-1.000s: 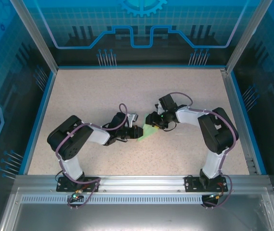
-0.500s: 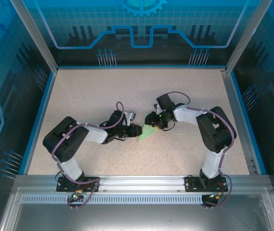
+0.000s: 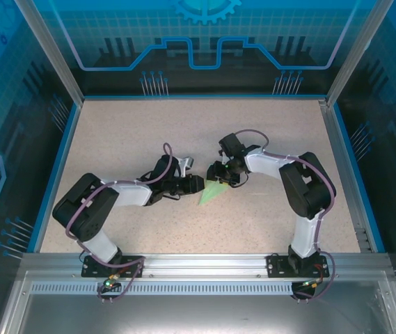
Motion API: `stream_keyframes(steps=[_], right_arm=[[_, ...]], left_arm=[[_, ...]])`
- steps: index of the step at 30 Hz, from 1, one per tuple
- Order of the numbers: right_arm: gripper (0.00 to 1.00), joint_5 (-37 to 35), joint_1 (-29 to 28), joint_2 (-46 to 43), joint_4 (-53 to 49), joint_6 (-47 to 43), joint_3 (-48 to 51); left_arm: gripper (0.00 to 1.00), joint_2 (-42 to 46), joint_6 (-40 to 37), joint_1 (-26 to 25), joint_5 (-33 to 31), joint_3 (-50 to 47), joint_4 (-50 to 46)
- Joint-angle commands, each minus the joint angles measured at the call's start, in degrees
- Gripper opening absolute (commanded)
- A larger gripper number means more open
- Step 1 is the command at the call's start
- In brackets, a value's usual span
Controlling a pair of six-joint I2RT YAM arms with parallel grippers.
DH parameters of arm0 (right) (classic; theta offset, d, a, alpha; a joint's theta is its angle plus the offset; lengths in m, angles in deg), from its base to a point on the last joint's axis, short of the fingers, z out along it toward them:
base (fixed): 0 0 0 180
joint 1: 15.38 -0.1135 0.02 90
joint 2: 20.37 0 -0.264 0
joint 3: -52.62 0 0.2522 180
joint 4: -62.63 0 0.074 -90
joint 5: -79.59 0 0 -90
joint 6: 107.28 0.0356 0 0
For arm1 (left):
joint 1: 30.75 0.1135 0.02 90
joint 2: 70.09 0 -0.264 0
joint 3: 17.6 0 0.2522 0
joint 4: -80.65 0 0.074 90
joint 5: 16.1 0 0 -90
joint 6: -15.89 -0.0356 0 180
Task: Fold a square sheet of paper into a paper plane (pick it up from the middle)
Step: Fourth fold the wing at the center of the table.
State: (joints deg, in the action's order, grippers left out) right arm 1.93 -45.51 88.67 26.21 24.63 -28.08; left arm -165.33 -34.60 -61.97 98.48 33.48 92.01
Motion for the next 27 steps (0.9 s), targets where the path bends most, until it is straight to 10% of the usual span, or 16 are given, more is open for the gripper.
stream_keyframes(steps=[1, 27], right_arm=[[0.55, -2.48, -1.07, 2.96, -4.27, -0.96, -0.71], [0.59, -4.00, -1.34, 8.03, -12.57, -0.16, -6.28]], left_arm=[[0.23, -2.97, 2.06, -0.06, 4.72, 2.13, 2.61], [0.06, -8.26, -1.37, -0.09, 1.80, 5.52, -5.26]])
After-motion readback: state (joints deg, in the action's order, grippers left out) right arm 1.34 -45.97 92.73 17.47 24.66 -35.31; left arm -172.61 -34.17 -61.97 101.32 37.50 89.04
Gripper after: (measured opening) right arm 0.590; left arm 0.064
